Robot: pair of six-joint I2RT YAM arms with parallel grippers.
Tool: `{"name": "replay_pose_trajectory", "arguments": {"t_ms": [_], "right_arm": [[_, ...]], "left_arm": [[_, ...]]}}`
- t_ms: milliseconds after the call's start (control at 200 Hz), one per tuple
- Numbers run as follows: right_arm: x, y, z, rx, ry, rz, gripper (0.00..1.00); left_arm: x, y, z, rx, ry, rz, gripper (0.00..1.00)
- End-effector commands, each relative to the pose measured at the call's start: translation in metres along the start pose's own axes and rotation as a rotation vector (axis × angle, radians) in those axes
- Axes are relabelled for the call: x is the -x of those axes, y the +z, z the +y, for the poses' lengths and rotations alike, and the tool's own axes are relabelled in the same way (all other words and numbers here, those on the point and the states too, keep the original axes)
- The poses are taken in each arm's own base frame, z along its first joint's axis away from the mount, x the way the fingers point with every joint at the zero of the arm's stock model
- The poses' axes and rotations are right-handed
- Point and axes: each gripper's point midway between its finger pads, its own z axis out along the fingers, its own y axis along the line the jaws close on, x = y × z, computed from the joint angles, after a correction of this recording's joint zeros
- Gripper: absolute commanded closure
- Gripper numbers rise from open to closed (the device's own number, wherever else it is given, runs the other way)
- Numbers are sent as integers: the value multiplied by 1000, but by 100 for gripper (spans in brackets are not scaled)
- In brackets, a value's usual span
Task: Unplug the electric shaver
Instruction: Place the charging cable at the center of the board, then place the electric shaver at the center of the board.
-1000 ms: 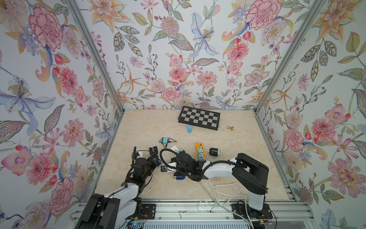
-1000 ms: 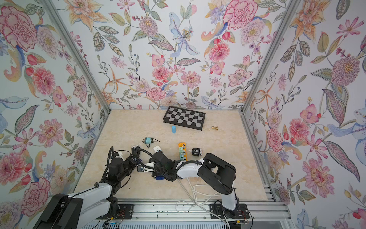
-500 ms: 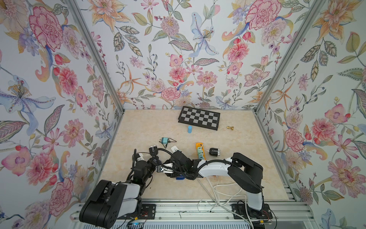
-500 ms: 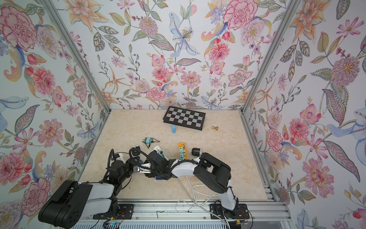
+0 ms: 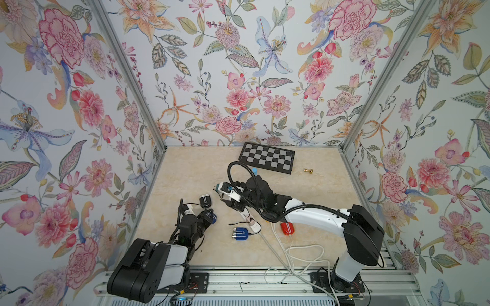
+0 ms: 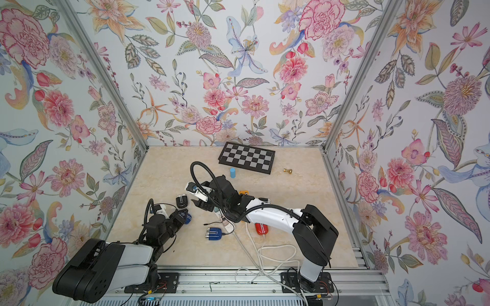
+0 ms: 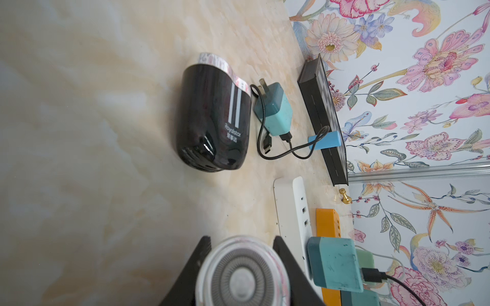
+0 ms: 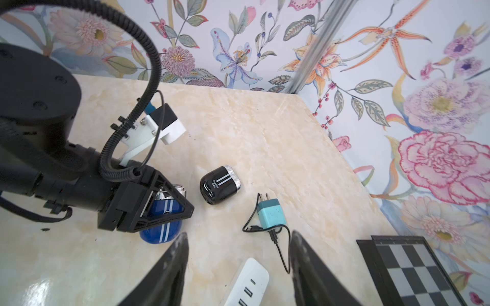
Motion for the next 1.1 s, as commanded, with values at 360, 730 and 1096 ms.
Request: {"name": "replay_pose_trajectory", "arguments": {"t_ms": [360,730,1096], "right_arm": [[-103,-11,-27,-128,297,368,37],[-112,-4,-24,-116,314,387,35],[-106,-7,-16,-98,424,440,32]], "left_arm": [[-27,-7,29,84,26,84,63],[-24,-14,37,211,62,115,26],[8,-44,27,321,137,8,1]]}}
